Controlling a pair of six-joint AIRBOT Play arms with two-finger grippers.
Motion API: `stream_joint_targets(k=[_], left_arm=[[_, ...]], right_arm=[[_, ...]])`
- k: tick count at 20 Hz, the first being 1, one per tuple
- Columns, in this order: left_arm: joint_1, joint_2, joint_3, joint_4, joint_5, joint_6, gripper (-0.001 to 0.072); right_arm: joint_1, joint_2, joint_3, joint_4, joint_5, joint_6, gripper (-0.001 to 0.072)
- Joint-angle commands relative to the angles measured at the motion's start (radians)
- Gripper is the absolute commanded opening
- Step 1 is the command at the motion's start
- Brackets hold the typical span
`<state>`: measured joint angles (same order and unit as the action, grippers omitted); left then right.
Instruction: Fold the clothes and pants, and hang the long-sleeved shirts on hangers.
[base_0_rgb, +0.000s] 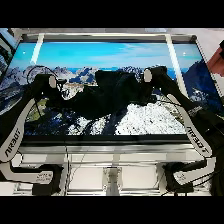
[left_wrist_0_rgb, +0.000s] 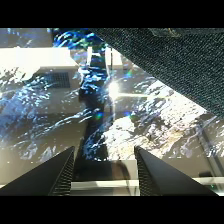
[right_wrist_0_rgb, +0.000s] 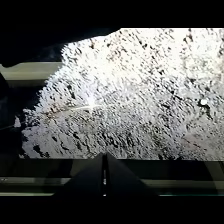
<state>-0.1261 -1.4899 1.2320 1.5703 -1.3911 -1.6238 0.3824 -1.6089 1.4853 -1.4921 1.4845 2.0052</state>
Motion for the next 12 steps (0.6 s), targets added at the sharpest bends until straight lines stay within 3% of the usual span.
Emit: stream_joint_targets(k=[1,6,11,12], left_arm=[[0.001,-0.001,0.000,0.000,0.000,0.000,0.0429],[0.001,-0.001,0.000,0.000,0.001,0.000,0.0429],[0.001,-0.001,0.000,0.000,0.000,0.000,0.0429],[0.001,-0.001,0.000,0.000,0.000,0.000,0.0429]], right_arm=[[0.001,0.000,0.000,-0.004,-0.051,-0.002,0.0020],[0.000,0.000,0.000,-0.027,-0.122,-0.063,0.0019],[0.000,0.000,0.000,-0.034,-0.201,-0.253,0.0028],[0.000,0.000,0.000,-0.034,-0.230,-0.272,0.0117]])
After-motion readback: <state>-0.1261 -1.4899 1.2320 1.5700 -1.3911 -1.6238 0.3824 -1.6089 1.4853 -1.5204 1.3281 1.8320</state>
